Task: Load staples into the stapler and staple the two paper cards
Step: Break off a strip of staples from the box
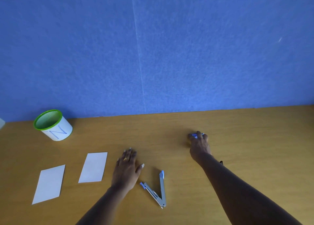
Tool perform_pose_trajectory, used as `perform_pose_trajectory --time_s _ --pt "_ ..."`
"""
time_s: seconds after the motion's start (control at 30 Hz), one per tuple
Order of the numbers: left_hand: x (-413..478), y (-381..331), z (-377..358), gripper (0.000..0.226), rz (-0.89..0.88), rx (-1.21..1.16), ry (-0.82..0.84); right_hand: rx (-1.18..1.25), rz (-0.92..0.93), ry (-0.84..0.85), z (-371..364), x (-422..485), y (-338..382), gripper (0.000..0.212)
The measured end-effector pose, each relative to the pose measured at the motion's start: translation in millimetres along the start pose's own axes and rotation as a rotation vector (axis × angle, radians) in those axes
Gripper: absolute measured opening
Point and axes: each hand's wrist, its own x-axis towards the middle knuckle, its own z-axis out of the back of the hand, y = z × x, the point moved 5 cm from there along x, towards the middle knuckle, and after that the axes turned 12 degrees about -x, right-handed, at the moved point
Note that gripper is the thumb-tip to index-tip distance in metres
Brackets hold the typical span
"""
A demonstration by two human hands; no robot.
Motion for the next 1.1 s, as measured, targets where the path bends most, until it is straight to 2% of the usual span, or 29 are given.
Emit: perform_pose_trajectory --time_s 0.2,0.33,0.43,0.57,0.67,0.77,1.0,1.1 --pt "-5 -1 -1 0.065 0.025 -0.013 0.035 -0.161 0.132 -0.090 2 -20 16 0.042" --pt "-11 -2 4 0.063 0.035 -0.079 0.053 -0.166 0.178 -0.107 0 -40 33 0.046" --pt "-17 2 8 0.058 0.041 -0.212 0.020 0.019 0.149 -0.086 -1 -54 43 0.054" --pt "-29 8 16 0.038 0.031 -0.404 -0.133 0.344 0.175 -0.052 7 -77 61 0.056" --pt "-41 0 22 0.023 -0.026 -0.521 -0.236 0.524 0.183 -0.014 10 -96 73 0.052" --pt "-55 -11 22 0.016 -0.003 -0.702 -0.268 0.654 0.193 0.021 7 -116 86 0.042" --pt "-80 -13 9 0.001 0.282 -1.335 -0.290 0.757 0.254 -0.003 3 -150 109 0.022" --pt "-91 -10 6 0.007 0.323 -1.457 -0.294 0.775 0.268 -0.016 1 -157 109 0.018"
